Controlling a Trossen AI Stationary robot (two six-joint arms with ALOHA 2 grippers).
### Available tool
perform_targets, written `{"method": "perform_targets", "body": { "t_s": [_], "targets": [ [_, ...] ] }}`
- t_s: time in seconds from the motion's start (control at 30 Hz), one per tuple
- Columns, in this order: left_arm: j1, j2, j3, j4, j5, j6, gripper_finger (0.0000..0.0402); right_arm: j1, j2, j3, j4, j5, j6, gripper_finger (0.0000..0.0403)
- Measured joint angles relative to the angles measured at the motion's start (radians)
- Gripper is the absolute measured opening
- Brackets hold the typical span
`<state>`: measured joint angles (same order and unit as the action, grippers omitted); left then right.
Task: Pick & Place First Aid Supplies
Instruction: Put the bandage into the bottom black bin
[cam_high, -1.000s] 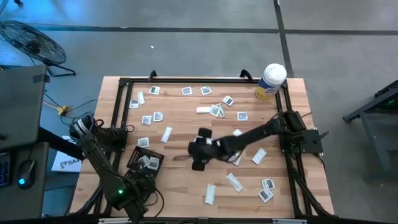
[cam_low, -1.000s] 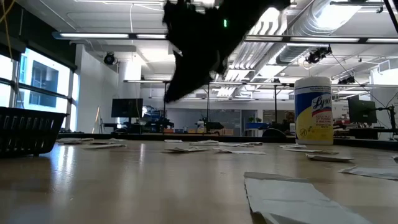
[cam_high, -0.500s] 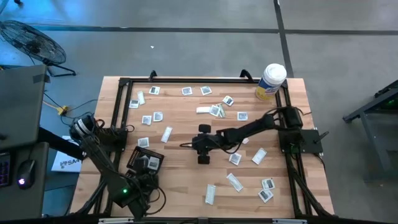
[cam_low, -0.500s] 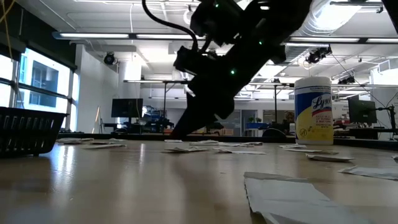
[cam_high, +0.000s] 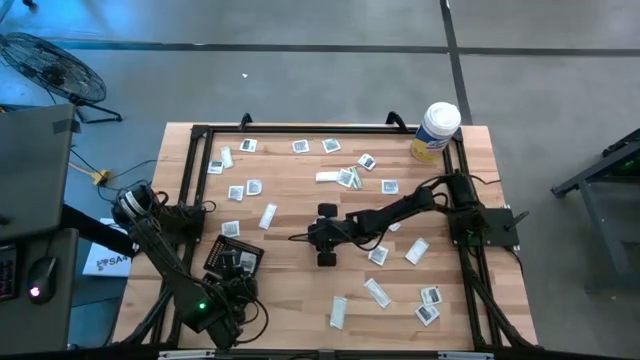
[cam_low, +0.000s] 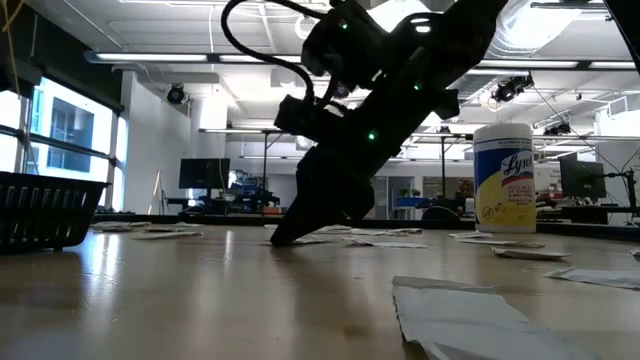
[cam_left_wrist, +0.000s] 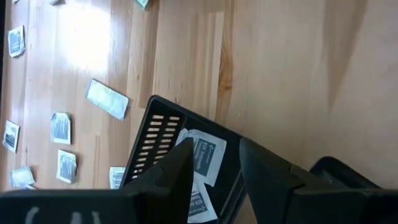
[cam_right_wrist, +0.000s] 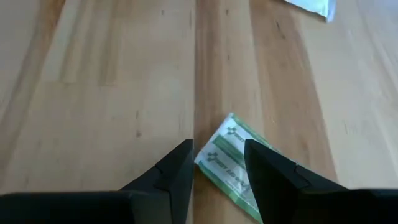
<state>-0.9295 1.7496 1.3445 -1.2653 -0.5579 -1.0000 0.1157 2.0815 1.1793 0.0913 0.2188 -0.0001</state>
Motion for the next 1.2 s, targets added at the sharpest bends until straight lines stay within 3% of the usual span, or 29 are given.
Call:
{"method": "perform_targets", "body": {
  "t_s": [0.23,0.57,0.87,1.03,1.2],
  "targets": [
    [0.0,0.0,0.0,0.017,-0.055,0.0,0.0127,-0.019,0.0,0.001,-0.04,0.002,0.074,0.0104],
    [0.0,0.0,0.0,0.084,-0.173,0.003,0.0127,-0.01,-0.006,0.0,-0.03,-0.016,0.095,0.0007],
    [0.017,0.0,0.0,0.223,-0.311,0.14,0.0127,0.104,-0.122,-0.002,0.019,-0.005,0.117,0.0003],
    [0.093,0.0,-0.009,0.269,-0.288,0.2,0.0131,0.17,-0.189,-0.002,0.069,-0.073,0.109,0.0002],
    [0.167,-0.006,-0.075,0.407,-0.235,0.366,0.0173,0.231,-0.22,0.0,0.102,-0.071,0.104,0.0003]
  ]
}}
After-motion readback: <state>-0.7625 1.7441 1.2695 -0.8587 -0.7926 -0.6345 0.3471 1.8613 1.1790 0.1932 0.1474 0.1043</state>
